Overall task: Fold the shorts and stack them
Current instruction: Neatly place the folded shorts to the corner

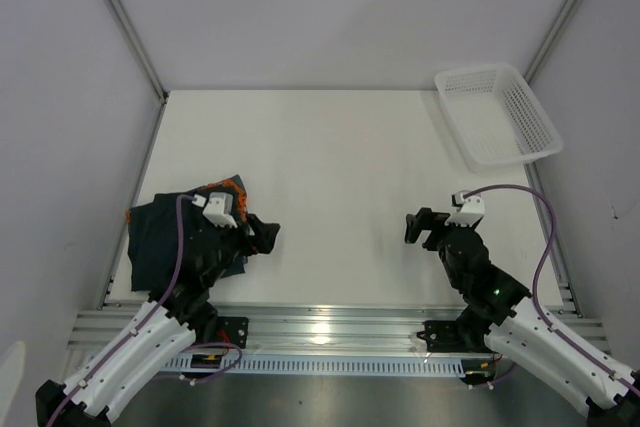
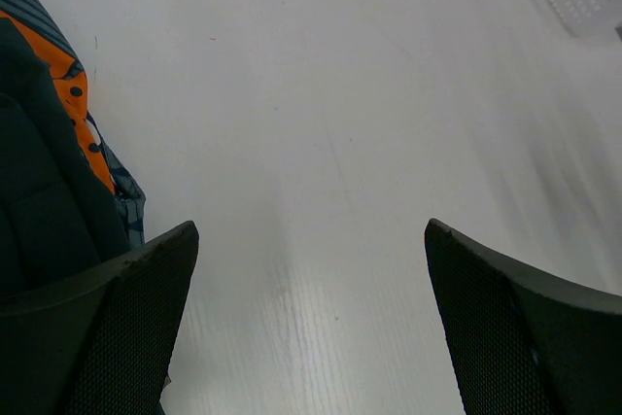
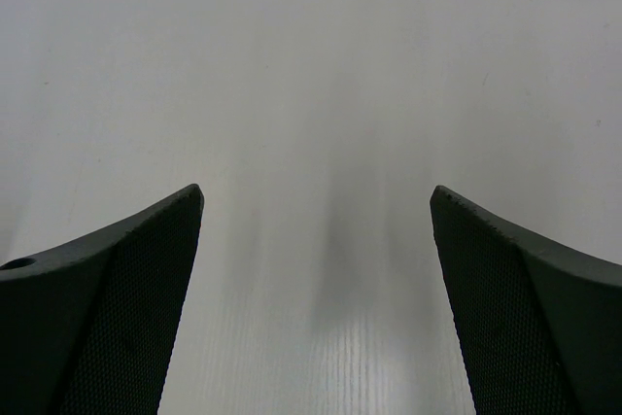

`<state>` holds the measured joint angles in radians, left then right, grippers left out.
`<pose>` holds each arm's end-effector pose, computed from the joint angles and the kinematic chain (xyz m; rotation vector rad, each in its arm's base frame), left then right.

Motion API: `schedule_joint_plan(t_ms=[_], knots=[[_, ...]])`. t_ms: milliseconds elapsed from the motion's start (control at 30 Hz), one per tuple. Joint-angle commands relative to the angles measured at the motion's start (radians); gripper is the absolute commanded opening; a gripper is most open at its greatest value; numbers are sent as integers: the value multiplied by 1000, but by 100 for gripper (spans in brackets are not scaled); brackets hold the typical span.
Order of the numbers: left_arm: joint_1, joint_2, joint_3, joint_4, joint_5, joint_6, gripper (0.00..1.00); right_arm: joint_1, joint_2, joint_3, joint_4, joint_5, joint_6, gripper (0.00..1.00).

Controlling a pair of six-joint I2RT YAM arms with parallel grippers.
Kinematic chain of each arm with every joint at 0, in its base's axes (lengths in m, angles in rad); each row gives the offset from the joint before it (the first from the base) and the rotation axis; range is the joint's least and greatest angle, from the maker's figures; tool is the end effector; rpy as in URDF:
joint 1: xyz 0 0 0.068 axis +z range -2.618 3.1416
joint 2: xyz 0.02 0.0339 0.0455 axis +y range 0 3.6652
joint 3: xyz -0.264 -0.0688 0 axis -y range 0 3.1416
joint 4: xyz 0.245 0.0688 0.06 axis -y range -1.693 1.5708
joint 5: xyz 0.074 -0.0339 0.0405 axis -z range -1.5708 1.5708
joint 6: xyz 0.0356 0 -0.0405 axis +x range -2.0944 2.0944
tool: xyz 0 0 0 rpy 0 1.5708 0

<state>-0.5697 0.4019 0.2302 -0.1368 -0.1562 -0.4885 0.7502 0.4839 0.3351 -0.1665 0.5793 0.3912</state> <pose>0.1147 -0.0669 0.2009 -0.0317 1.9165 -0.5767 0.1129 0.0786 0.2272 0.0616 1.8398 0.2541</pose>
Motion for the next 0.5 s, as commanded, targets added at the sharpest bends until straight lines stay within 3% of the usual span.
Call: schedule_joint_plan(t_ms=[0, 467], knots=[[-7, -43, 15, 9, -35, 14, 99, -3, -21, -13, 25, 37, 12, 100], [-7, -60, 14, -7, -66, 7, 99, -3, -22, -11, 16, 51, 24, 100]])
